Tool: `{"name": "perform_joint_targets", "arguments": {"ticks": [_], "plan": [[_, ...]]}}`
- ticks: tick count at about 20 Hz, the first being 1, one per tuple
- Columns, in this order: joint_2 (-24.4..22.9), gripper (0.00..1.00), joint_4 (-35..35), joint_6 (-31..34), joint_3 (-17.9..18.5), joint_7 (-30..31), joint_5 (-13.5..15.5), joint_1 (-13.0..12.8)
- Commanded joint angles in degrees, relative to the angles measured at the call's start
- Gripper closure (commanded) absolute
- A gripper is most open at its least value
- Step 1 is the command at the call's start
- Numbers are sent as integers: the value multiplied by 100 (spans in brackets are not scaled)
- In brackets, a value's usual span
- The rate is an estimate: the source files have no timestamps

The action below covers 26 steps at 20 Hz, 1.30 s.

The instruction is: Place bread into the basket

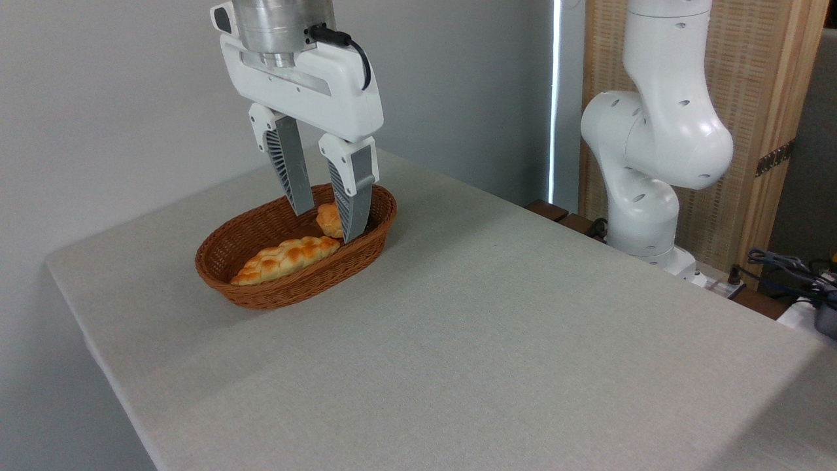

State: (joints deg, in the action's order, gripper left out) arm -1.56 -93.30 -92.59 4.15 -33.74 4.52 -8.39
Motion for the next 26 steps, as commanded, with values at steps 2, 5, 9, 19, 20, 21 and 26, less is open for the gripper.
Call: {"name": "perform_joint_targets", "arguments": {"ticks": [2, 5, 9, 19, 20, 21, 26], "plan": [[86, 0, 190, 198, -309, -80, -39, 399], [103, 0, 181, 93, -301, -98, -179, 400], [147, 0, 146, -75, -301, -98, -268, 400], [147, 0, 146, -66, -292, -124, -276, 400], [147, 0, 146, -57, -292, -229, -276, 400], [147, 0, 146, -31, -283, -508, -276, 400], [147, 0, 155, -13, -257, -696, -268, 400]]}}
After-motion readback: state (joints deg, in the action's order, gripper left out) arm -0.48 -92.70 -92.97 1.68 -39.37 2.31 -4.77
